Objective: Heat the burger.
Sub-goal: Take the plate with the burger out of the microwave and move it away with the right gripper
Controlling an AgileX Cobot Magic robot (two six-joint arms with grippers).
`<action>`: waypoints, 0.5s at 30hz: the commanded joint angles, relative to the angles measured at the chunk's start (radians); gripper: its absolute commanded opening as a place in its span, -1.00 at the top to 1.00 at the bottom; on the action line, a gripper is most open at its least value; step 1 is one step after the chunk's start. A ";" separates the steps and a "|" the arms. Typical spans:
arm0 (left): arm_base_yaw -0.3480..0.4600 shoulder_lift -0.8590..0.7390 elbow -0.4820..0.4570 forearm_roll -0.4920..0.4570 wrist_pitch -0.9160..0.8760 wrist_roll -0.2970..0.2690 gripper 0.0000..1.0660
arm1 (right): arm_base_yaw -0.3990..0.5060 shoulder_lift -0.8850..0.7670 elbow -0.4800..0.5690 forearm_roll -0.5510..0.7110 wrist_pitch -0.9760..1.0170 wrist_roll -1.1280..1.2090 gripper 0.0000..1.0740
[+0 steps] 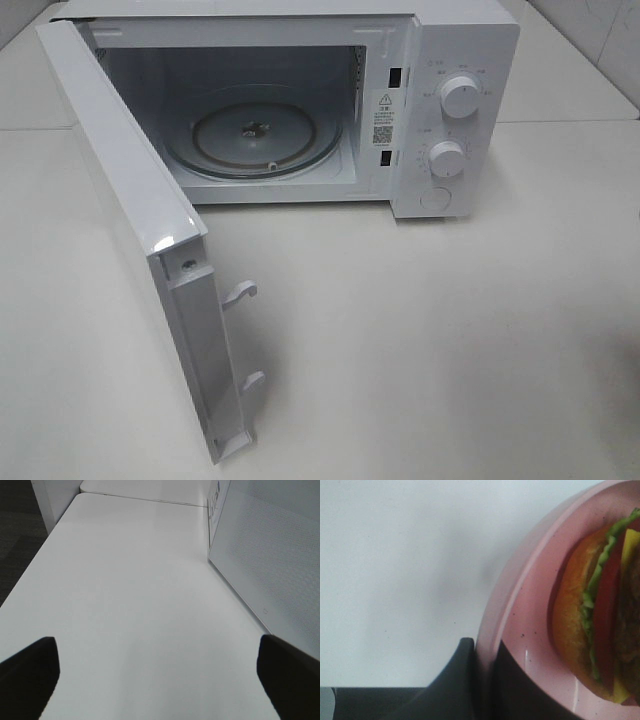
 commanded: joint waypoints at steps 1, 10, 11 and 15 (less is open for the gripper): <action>0.002 -0.009 0.002 0.000 -0.002 0.001 -0.88 | -0.023 0.044 -0.010 -0.074 -0.023 0.055 0.97; 0.002 -0.009 0.002 0.000 -0.002 0.001 -0.88 | -0.198 0.224 -0.010 -0.074 -0.200 0.080 0.96; 0.002 -0.009 0.002 0.000 -0.002 0.001 -0.88 | -0.198 0.224 -0.010 -0.074 -0.200 0.080 0.96; 0.002 -0.009 0.002 0.000 -0.002 0.001 -0.88 | -0.272 0.315 -0.011 -0.096 -0.276 0.119 0.96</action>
